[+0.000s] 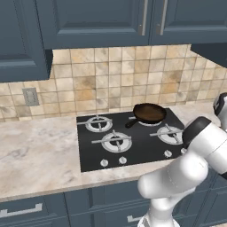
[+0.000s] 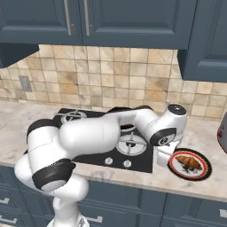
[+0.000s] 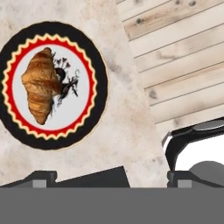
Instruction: Pick the croissant and place it on the pan. Then turn on the stove to warm the croissant.
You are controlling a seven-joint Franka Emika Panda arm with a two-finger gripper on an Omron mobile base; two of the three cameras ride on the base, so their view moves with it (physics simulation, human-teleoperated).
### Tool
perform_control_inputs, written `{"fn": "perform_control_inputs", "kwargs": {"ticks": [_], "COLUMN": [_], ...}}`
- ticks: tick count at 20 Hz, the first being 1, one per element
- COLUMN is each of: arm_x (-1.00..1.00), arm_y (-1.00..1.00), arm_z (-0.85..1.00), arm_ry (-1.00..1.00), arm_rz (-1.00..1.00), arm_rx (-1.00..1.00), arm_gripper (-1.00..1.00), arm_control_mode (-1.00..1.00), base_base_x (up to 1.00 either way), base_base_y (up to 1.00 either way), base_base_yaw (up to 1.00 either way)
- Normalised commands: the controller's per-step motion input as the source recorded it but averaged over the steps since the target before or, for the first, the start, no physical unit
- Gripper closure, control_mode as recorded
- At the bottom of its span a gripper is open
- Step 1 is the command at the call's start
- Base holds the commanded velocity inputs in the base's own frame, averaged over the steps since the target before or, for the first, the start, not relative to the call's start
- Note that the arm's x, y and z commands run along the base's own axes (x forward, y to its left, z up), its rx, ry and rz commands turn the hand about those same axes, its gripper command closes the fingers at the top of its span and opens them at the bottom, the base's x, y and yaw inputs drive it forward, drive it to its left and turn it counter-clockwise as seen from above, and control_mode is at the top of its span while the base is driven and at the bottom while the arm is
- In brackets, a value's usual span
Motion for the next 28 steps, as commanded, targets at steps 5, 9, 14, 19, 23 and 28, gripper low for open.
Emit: {"fn": "perform_control_inputs", "kwargs": {"ticks": [5, 9, 14, 19, 23, 28], "arm_x": [0.08, 0.15, 0.19, 0.14, 0.15, 0.2], "arm_y": [-0.09, -0.08, -0.15, -0.28, -0.4, -0.29], "arm_z": [-0.19, -0.16, -0.11, -0.07, -0.09, -0.12], "arm_ry": [0.01, 0.05, 0.07, 0.04, 0.02, 0.01], "arm_rz": [0.0, 0.0, 0.0, 0.0, 0.0, 0.0], "arm_rx": [0.0, 0.0, 0.0, 0.0, 0.03, 0.01], "arm_gripper": [-1.0, -1.0, -1.0, -1.0, -1.0, -1.0], "arm_control_mode": [-1.0, -1.0, -1.0, -1.0, -1.0, -1.0], "base_base_x": [0.0, 0.0, 0.0, 0.0, 0.0, 0.0], "base_base_y": [0.0, 0.0, 0.0, 0.0, 0.0, 0.0], "base_base_yaw": [0.0, 0.0, 0.0, 0.0, 0.0, 0.0]}}
